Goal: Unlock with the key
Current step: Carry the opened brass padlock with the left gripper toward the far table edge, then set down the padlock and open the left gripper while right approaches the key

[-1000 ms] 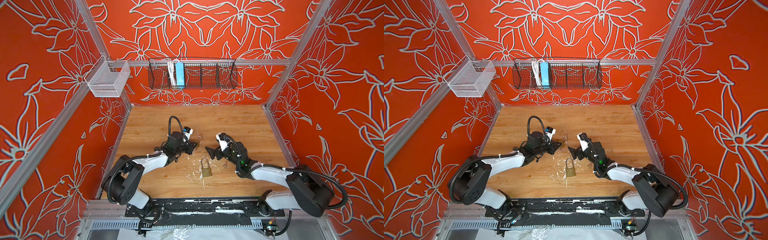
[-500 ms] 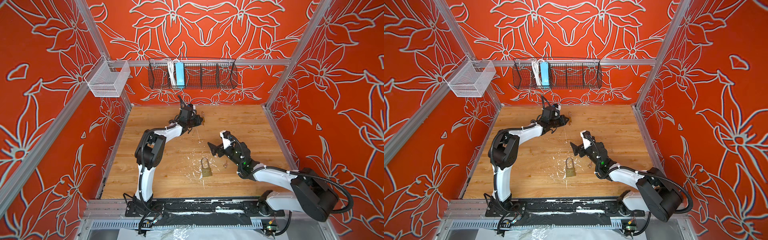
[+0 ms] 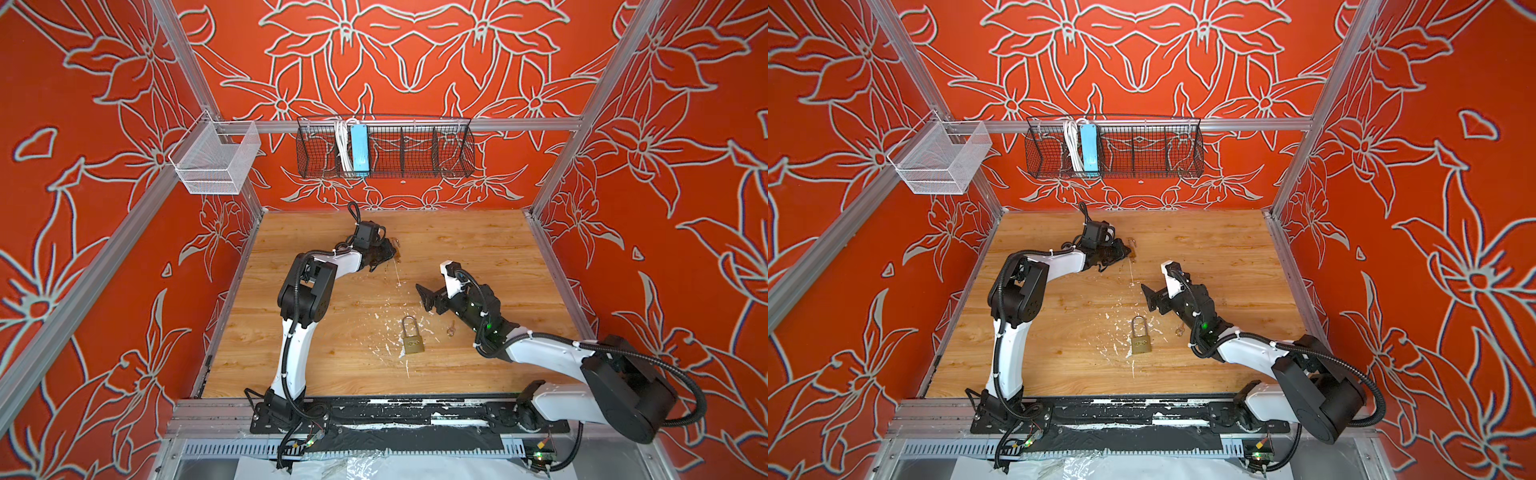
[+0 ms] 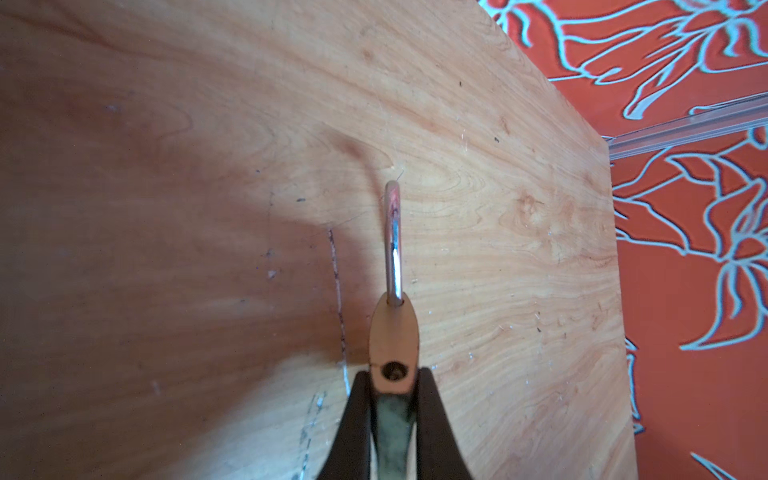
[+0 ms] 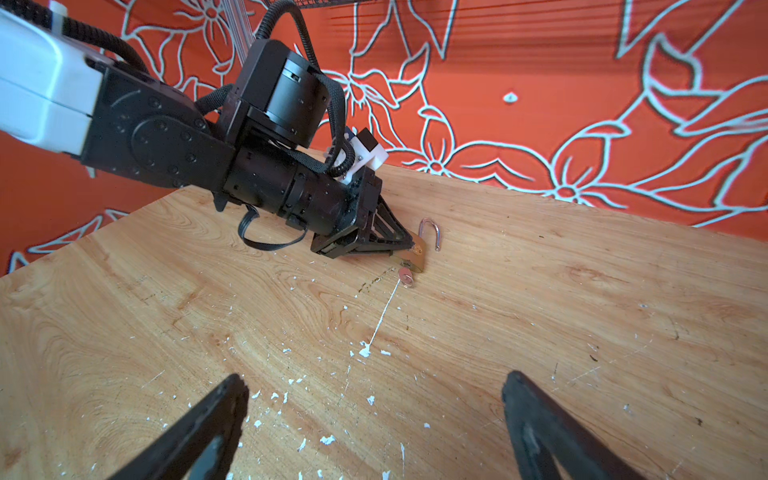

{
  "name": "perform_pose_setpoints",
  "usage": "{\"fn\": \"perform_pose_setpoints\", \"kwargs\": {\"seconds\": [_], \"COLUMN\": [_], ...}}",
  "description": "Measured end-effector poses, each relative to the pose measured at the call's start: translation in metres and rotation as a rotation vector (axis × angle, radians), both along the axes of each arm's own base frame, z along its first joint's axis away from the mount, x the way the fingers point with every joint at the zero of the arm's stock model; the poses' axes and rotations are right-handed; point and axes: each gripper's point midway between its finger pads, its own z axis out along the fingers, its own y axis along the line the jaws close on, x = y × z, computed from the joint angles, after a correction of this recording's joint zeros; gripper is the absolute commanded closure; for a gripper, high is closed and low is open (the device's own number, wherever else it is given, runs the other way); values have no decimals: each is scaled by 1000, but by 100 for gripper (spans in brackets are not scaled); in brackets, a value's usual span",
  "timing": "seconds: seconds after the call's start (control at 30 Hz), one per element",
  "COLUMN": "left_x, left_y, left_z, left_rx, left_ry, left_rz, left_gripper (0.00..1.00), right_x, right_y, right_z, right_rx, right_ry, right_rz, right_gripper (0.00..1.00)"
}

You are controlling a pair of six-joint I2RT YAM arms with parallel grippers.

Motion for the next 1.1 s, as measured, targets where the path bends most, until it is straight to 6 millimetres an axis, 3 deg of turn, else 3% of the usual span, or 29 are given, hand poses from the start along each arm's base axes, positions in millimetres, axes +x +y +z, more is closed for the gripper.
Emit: {"fn": "perform_pose_setpoints", "kwargs": {"seconds": [0.13,0.23,0.37,0.43,0.47,0.6,0.7,0.77,0.83,0.87,0.97,1.03,1.1], "left_x": [4,9,16,19,21,21,16,-1,-36,-56,-119,-157,-179], "left_y": [16,27,38,41,43,53,61,71,71,63,9,-12,-8], "left_z": [-1,-3,0,2,4,5,21,42,76,99,178,210,218], "left_rx": [-11,5,38,62,77,156,230,301,389,427,418,376,372], "left_ry": [16,26,20,5,-8,-30,-53,-112,-209,-281,-561,-688,-748], "left_rz": [6,4,-11,-17,-15,-5,2,22,20,8,-77,-128,-136], "left_gripper": [96,83,73,61,49,35,27,18,4,2,3,3,3], "right_x": [0,0,1,1,1,1,2,4,10,15,31,41,48], "right_y": [0,0,0,0,0,0,-1,-5,-12,-17,-31,-41,-55], "right_z": [-3,-4,-4,-5,-5,-8,-8,-11,-12,-11,-8,-9,-14], "right_rx": [-7,-11,-12,-12,-13,-19,-22,-32,-45,-52,-60,-63,-69], "right_ry": [9,15,15,16,17,25,25,34,48,58,90,121,159], "right_rz": [0,0,-1,-1,-1,-2,-13,-39,-93,-131,-253,-324,-390], "right_gripper": [2,2,2,2,2,2,2,2,2,2,2,2,2]}}
